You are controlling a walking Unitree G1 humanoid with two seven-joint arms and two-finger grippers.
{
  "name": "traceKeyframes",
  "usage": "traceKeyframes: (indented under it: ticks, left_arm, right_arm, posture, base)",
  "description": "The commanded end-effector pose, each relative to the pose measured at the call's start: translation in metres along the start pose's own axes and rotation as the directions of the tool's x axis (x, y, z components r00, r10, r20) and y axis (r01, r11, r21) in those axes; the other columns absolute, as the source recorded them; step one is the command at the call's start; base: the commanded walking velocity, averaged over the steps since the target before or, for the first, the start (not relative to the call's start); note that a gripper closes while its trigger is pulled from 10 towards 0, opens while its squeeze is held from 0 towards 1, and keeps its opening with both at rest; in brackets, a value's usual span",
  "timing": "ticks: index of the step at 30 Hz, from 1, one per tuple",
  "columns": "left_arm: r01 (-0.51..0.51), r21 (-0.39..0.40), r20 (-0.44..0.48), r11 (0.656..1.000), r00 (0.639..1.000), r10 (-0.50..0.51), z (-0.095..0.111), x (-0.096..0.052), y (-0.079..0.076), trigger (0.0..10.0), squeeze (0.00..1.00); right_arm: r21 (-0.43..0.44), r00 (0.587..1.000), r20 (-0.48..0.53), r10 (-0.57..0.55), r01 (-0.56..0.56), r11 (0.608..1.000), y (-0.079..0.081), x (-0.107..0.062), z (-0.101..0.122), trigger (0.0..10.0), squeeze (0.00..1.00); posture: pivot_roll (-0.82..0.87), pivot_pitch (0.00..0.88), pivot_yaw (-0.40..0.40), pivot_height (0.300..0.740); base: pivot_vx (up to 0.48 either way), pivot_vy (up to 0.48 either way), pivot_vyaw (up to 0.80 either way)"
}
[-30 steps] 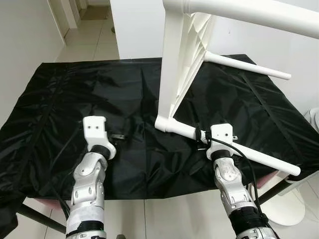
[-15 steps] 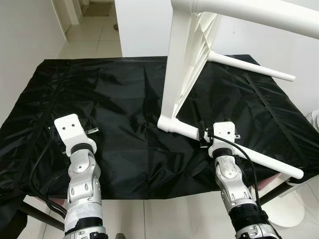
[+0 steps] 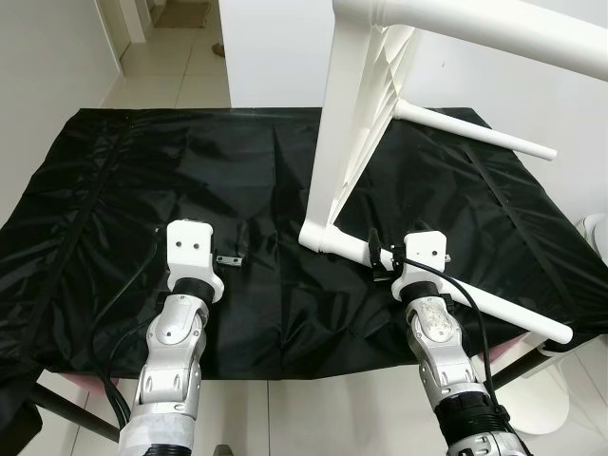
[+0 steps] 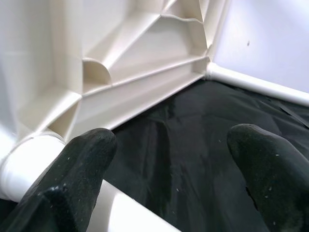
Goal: Building children table
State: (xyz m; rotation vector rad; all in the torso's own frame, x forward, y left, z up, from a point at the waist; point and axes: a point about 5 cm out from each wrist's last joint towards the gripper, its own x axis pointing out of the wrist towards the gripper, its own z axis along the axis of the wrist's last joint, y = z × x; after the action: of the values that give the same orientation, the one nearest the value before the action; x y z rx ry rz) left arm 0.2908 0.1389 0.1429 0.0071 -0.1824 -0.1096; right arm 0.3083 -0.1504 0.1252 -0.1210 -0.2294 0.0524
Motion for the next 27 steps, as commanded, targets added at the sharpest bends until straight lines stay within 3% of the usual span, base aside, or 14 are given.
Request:
traceKeyframes:
  ticks: [1,16,24,27]
  left_arm:
    - [0.019,-0.051,-0.015,0.999,1.000,-0.020,-0.006,0.000,-0.012,10.0,0.00]
    - [0.110,-0.046,-0.025,0.993,0.993,-0.112,-0.006,0.000,-0.019,10.0,0.00]
    - [0.107,-0.041,-0.024,0.993,0.994,-0.108,-0.006,-0.005,-0.016,10.0,0.00]
    - [0.118,-0.034,-0.020,0.992,0.993,-0.119,-0.005,-0.007,-0.016,10.0,0.00]
  right_arm:
    - [0.020,1.000,0.021,0.014,-0.015,1.000,0.002,-0.002,0.003,10.0,0.00]
    - [0.017,0.999,0.039,0.008,-0.009,1.000,-0.004,-0.003,0.009,10.0,0.00]
    - [0.018,0.999,0.040,-0.032,0.032,0.999,-0.011,-0.014,0.009,10.0,0.00]
    - [0.019,0.994,0.031,-0.109,0.108,0.994,-0.017,-0.026,0.007,10.0,0.00]
  posture:
    - [0.09,0.000,-0.017,0.740]
    - [0.08,0.000,-0.010,0.740]
    - [0.08,0.005,-0.019,0.740]
    - [0.08,0.007,-0.029,0.740]
  base:
    - [0.000,0.000,0.00]
    - [0.000,0.000,0.00]
    - [0.000,0.000,0.00]
    - [0.000,0.000,0.00]
